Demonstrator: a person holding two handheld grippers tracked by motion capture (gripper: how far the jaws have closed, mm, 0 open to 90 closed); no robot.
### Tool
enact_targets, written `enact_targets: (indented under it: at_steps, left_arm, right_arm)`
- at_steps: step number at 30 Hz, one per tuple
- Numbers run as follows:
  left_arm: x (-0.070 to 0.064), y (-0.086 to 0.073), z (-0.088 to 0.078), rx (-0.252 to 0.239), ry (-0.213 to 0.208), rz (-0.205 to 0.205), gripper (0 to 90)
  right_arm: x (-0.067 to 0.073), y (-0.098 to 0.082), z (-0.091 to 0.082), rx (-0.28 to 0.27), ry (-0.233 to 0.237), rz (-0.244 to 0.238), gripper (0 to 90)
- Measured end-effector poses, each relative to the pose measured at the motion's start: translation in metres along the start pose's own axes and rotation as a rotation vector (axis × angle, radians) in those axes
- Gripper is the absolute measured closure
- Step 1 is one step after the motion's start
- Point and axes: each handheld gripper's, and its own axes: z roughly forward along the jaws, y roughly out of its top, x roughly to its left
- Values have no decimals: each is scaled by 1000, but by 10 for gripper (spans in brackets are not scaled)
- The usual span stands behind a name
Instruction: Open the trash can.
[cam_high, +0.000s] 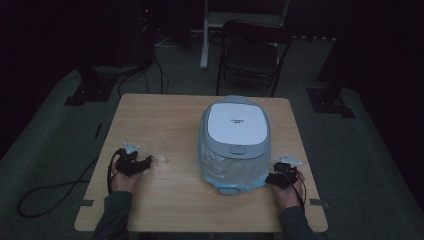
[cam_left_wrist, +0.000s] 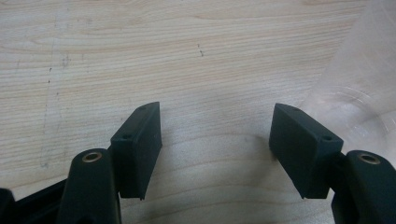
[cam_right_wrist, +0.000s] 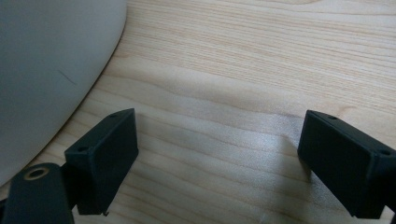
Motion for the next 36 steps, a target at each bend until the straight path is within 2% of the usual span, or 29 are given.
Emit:
enact_targets:
  at_steps: [2,6,7,9,12,16,17,18,22,26,36]
  left_arm:
    - [0,0,0,1,0,0,351]
    - [0,0,0,-1,-2,1,351]
    - [0,0,0,-1,-2,1,350]
    - [0,0,0,0,-3,0,350]
    - [-1,0,0,0,-2,0,350]
    - [-2,1,1,-1,-4,1,350]
    - [-2,1,1,-1,-4,1,350]
    - [-2,1,1,0,-5,2,350]
    - [-2,1,1,-1,-7,4,350]
    - [-2,1,1,1,-7,6,350]
    - [-3,2,2,1,-7,4,350]
  right_arm:
    - [-1,-1,-1,-6,12,-13,174]
    - [-5,-4,-6,-30,80,-74,363]
    - [-5,-4,-6,-30,80,-74,363]
    - [-8,-6,-11,-33,129,-117,514]
    - [-9,-8,-17,-9,165,-145,697]
    - [-8,-14,-25,5,243,-180,899]
    - [-8,-14,-25,5,243,-180,899]
    - [-8,-16,-28,12,278,-182,900]
    - [-4,-21,-34,19,295,-211,900]
    - [5,-25,-40,13,317,-260,900]
    - [28,-25,-59,-24,377,-338,900]
